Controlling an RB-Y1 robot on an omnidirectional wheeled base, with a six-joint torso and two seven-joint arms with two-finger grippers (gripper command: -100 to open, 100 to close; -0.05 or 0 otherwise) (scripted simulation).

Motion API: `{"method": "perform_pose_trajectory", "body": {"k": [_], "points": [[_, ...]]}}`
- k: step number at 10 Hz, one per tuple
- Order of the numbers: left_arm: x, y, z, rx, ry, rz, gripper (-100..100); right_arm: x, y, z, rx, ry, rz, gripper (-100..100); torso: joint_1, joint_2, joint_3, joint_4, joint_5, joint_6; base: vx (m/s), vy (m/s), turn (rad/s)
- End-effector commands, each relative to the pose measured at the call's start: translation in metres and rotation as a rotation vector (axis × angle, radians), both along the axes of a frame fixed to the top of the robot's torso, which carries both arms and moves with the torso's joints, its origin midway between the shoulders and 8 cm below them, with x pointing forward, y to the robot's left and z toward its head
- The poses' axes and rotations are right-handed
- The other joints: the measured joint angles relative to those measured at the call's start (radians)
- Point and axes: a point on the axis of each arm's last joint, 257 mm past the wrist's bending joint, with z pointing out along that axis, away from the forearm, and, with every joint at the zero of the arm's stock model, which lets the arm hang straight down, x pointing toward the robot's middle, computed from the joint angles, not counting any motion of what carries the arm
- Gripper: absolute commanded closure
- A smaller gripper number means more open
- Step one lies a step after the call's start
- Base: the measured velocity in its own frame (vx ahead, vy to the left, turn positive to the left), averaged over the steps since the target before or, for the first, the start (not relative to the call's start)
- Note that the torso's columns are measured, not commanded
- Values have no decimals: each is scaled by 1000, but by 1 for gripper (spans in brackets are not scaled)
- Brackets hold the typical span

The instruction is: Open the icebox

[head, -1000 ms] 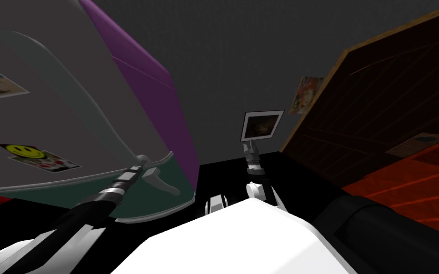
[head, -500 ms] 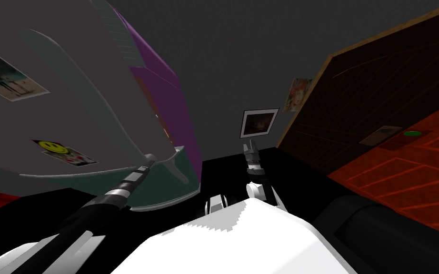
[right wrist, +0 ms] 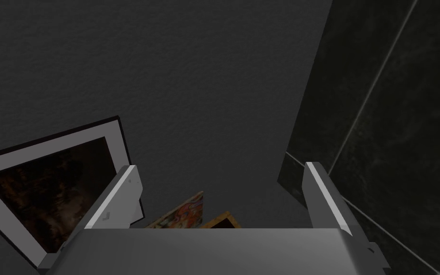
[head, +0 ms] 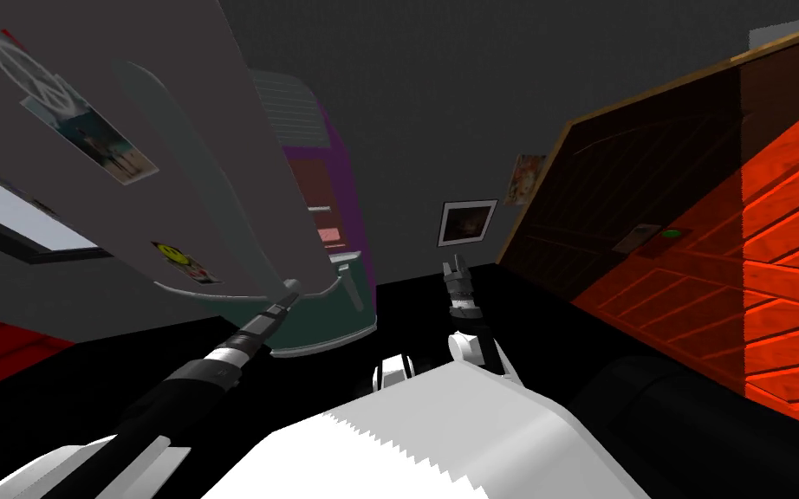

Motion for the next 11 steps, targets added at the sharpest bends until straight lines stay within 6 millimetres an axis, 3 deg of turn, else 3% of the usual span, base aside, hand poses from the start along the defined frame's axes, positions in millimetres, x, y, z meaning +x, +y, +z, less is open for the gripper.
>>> {"method": "perform_pose_trajectory", "body": {"k": [1,3,5,7,11], "points": [[-6,-22,13,0,-25,-58,100,0,0,0,0,0,0,0,-1,2,2,0,0,1,-249,243,-29],[-12,-31,0,-4,1,-84,100,0,0,0,0,0,0,0,-11,-7,-3,-4,-1,2,-101,118,-29],[-15,-41,1,-2,-1,-114,100,0,0,0,0,0,0,0,1,4,3,-5,4,3,-207,250,-93],[-21,-59,3,0,-4,-174,100,0,0,0,0,0,0,0,4,0,1,-2,4,1,-152,251,-67],[-29,-77,5,1,-6,-233,100,0,0,0,0,0,0,0,8,-2,-2,-1,4,2,-157,230,-64]]}}
